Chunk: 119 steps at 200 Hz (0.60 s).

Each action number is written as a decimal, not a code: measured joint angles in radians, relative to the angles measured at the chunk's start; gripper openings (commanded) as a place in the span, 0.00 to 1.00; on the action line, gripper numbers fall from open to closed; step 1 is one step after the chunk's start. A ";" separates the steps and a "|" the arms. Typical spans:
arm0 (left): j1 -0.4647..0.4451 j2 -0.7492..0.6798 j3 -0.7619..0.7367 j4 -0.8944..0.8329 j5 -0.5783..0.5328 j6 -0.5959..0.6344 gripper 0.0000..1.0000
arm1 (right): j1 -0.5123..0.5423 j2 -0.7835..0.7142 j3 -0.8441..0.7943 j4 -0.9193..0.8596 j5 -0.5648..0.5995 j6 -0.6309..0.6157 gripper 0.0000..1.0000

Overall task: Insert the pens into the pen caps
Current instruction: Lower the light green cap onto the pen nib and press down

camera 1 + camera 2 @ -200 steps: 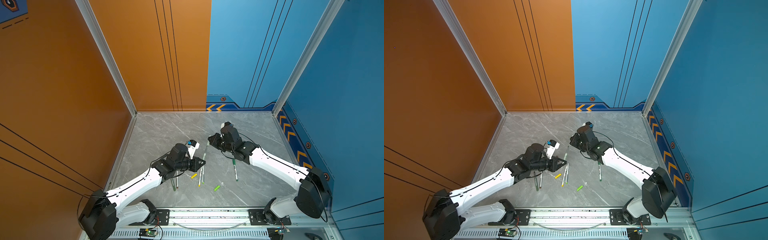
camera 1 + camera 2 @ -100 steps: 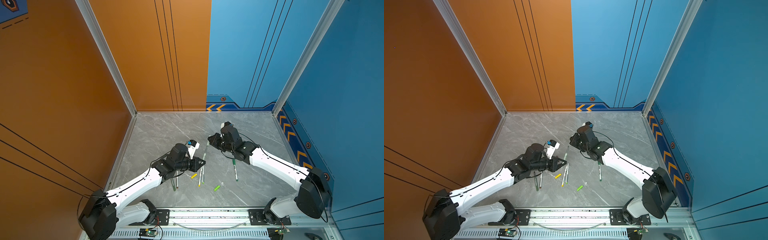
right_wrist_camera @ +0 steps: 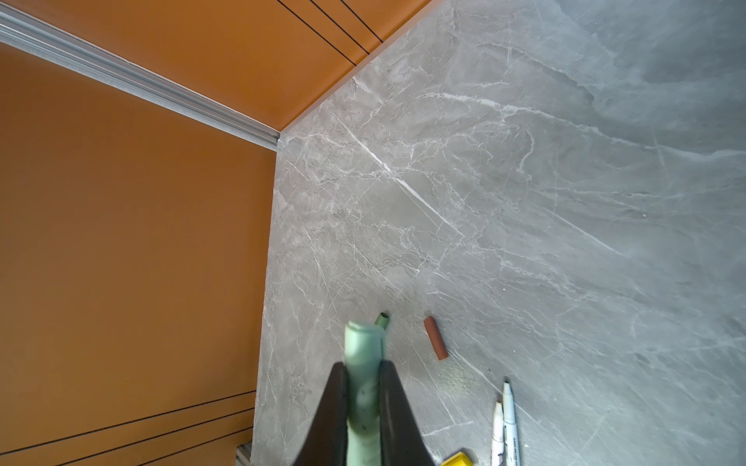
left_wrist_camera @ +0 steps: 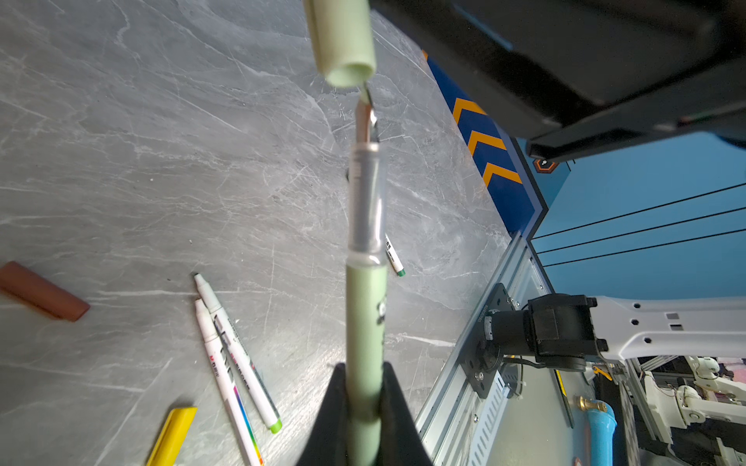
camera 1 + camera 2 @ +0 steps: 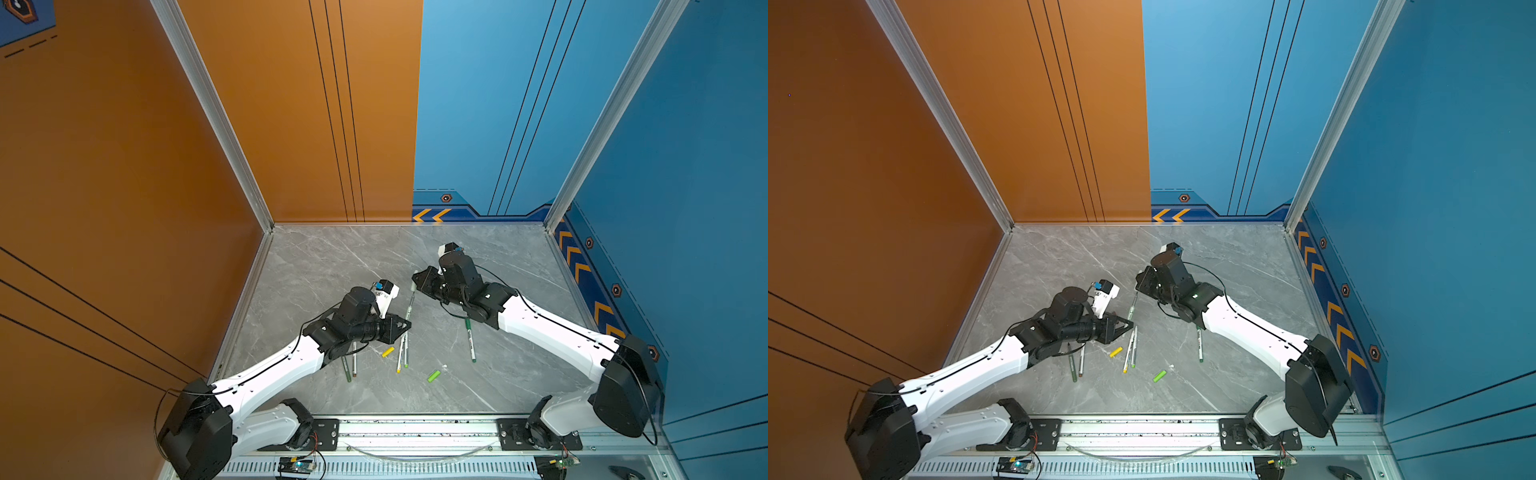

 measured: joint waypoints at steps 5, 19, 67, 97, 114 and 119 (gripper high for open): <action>0.000 0.000 0.000 0.000 0.000 0.000 0.00 | 0.002 0.000 0.000 0.000 0.000 -0.002 0.09; 0.000 0.000 0.000 0.000 0.000 0.000 0.00 | 0.006 -0.001 0.000 -0.003 0.005 -0.012 0.09; 0.000 -0.001 0.000 -0.001 0.000 0.000 0.00 | 0.011 -0.006 0.000 -0.034 0.009 -0.039 0.09; 0.000 -0.001 0.000 -0.001 -0.002 0.000 0.00 | 0.014 -0.006 0.000 -0.035 0.008 -0.046 0.08; 0.000 -0.002 0.000 -0.001 -0.005 0.000 0.00 | 0.016 -0.006 0.000 -0.036 0.008 -0.046 0.08; 0.000 -0.003 0.000 -0.002 -0.007 0.000 0.00 | 0.018 -0.006 0.000 -0.037 0.008 -0.046 0.08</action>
